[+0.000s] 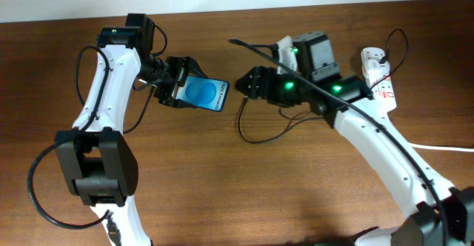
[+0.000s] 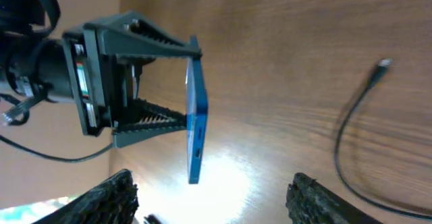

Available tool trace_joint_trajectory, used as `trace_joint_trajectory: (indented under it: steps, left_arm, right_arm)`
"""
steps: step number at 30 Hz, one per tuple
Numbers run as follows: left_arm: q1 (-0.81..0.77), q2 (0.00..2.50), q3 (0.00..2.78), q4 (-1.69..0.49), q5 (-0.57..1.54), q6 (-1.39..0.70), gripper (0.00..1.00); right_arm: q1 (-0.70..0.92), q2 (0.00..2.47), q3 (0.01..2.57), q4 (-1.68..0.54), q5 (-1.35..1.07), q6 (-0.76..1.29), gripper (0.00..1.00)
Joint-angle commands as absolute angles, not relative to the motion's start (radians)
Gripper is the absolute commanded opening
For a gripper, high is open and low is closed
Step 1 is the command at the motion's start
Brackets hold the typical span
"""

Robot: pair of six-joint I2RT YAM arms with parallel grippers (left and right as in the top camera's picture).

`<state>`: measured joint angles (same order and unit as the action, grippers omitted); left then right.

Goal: Plug charger to phone and switch on socket
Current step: 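Grasp the phone's side edge with the right gripper, release left gripper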

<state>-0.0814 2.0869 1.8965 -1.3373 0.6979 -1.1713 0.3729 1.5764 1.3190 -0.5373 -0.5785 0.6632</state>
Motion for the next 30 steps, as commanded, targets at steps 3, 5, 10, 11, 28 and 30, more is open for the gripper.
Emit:
trace_joint_trajectory:
  steps: [3, 5, 10, 11, 28, 30]
  left_arm:
    - [-0.083, 2.061, 1.912, -1.336, 0.722, -1.185, 0.0]
    - [-0.086, 2.061, 1.912, -1.337, 0.722, -1.185, 0.0]
    - [-0.106, 2.06, 1.912, -1.336, 0.748, -1.185, 0.0]
    - [-0.109, 2.061, 1.912, -1.336, 0.748, -1.185, 0.0]
    - [-0.146, 2.06, 1.912, -1.336, 0.809, -1.197, 0.0]
    - [-0.146, 2.061, 1.912, -1.336, 0.809, -1.201, 0.0]
  right_arm:
    - [0.441, 1.625, 1.325, -0.502, -0.521, 0.728, 0.72]
    - [0.46, 1.638, 1.325, -0.479, -0.5, 0.742, 0.7]
    - [0.491, 1.685, 1.325, -0.421, -0.481, 0.769, 0.67]
    - [0.496, 1.694, 1.325, -0.413, -0.482, 0.769, 0.66]
    - [0.572, 1.762, 1.325, -0.336, -0.362, 0.827, 0.52]
    - [0.578, 1.768, 1.325, -0.323, -0.361, 0.829, 0.48]
